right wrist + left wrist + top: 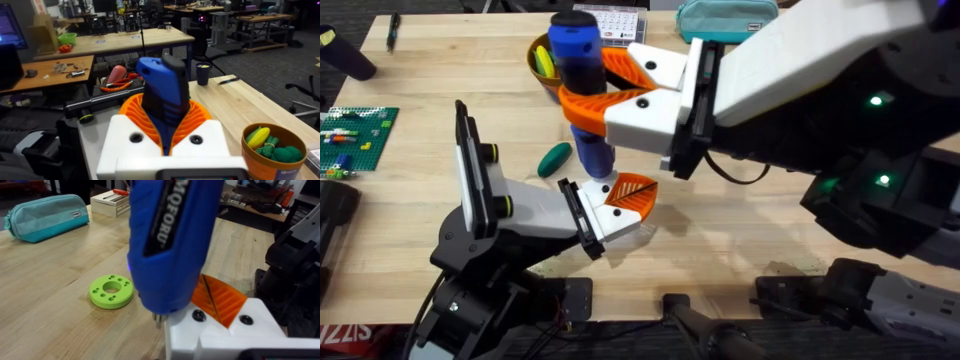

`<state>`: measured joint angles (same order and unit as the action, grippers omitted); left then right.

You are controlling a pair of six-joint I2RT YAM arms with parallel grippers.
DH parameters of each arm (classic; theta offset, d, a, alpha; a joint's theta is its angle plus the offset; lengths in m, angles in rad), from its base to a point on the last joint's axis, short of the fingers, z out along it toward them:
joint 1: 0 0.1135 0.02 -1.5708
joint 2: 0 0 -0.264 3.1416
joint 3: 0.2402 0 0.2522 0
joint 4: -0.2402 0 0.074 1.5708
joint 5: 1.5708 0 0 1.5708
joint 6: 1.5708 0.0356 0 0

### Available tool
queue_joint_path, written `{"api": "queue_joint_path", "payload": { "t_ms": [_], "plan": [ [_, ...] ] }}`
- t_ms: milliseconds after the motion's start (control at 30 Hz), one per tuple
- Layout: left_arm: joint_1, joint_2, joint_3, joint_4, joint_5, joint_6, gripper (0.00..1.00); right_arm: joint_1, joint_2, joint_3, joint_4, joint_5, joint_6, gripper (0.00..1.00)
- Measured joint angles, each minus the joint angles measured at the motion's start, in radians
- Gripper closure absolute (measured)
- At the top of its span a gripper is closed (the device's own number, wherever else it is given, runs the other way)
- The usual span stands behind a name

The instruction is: Pick up the gripper from the table and insert it into the empty holder that is missing its gripper. Then pick up a screw, insert it into the mounting hole, and use the screwdriver to tighten it. Finally, clean up the table by picking up the vegetable and placing it into the bucket.

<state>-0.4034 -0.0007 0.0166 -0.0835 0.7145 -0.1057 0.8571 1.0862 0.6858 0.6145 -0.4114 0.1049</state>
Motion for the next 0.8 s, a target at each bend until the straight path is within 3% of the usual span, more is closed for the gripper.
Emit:
{"api": "queue_joint_path", "payload": {
  "t_ms": [433,800],
  "plan": [
    [0.000,0.002,0.000,0.002,0.000,-0.007,0.981,-0.001,-0.007,-0.011,0.064,0.002,-0.075,0.943],
    [0.000,0.002,0.000,0.002,0.000,-0.007,0.980,-0.001,-0.110,-0.018,0.062,-0.002,-0.080,0.943]
  ]
}}
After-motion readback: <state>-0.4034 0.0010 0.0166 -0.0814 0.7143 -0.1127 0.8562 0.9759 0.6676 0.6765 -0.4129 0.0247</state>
